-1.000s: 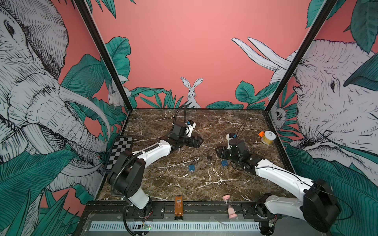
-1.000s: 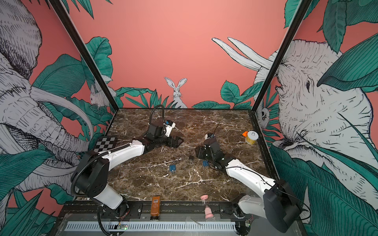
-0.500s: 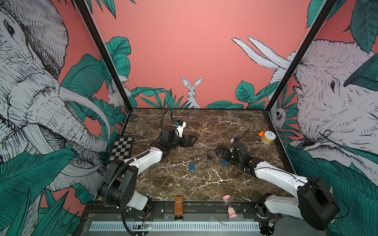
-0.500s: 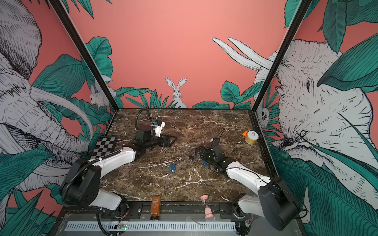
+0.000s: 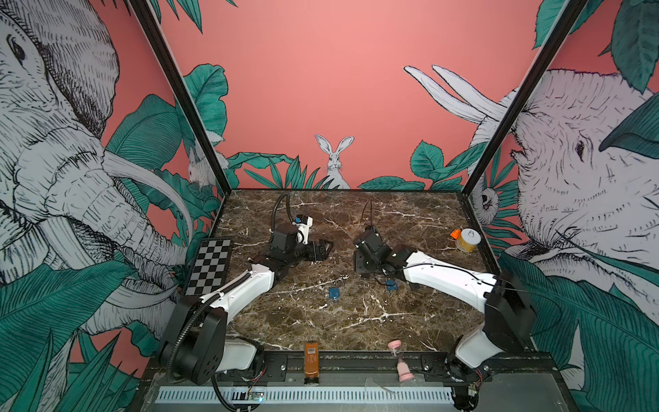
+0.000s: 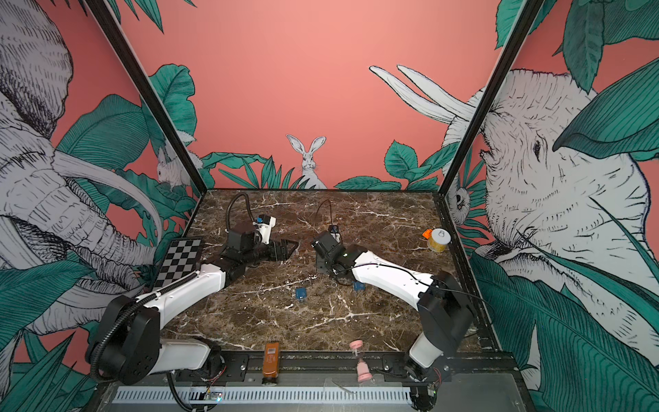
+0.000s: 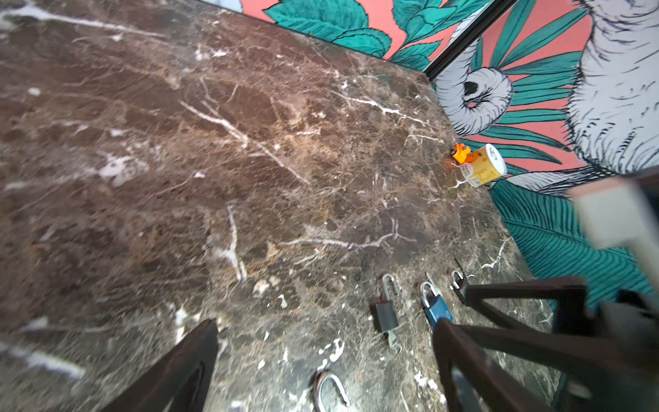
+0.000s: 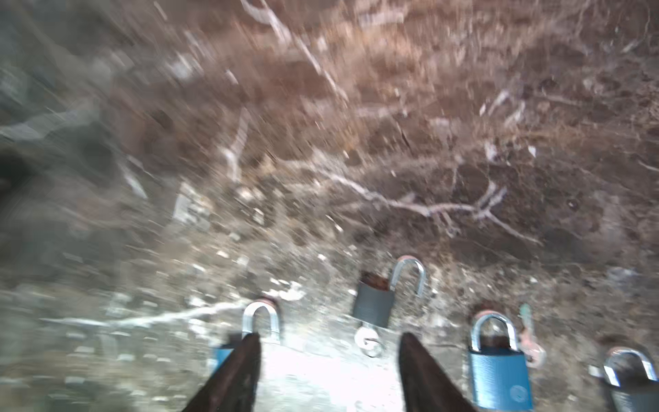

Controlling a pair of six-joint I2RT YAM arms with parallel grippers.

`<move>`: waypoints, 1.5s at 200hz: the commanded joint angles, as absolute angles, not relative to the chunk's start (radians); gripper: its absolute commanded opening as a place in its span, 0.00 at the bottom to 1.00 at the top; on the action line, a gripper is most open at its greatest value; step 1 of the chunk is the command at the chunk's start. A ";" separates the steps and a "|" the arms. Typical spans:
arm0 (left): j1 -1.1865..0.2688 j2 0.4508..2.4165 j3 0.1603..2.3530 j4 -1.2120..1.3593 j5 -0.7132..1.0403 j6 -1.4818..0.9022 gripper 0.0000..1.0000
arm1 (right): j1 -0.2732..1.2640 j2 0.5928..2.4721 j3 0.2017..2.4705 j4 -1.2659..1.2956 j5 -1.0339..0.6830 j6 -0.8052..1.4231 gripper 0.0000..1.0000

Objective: Lock with the key

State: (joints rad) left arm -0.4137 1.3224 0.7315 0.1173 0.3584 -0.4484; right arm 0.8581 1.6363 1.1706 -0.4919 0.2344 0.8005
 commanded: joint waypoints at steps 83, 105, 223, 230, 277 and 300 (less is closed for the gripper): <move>-0.384 1.316 0.713 0.116 0.416 -0.441 0.94 | 0.863 1.719 1.103 -0.475 0.271 0.888 0.50; -0.382 1.326 0.719 0.113 0.425 -0.440 0.94 | 0.862 1.748 1.115 -0.473 0.272 0.894 0.53; -0.378 1.350 0.727 0.100 0.443 -0.439 0.93 | 0.836 1.838 1.109 -0.387 0.232 0.924 0.52; -0.377 1.350 0.727 0.098 0.443 -0.439 0.93 | 0.835 1.845 1.115 -0.392 0.233 0.923 0.51; -0.376 1.354 0.736 0.089 0.445 -0.436 0.93 | 0.833 1.860 1.129 -0.420 0.252 0.916 0.48; -0.375 1.356 0.736 0.089 0.446 -0.434 0.92 | 0.833 1.869 1.136 -0.439 0.261 0.911 0.47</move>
State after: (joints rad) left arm -0.3824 1.3560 0.7174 0.1089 0.4316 -0.4473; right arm 0.8371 1.8446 1.1118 -0.4030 0.2321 0.9131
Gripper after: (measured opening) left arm 0.923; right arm 0.477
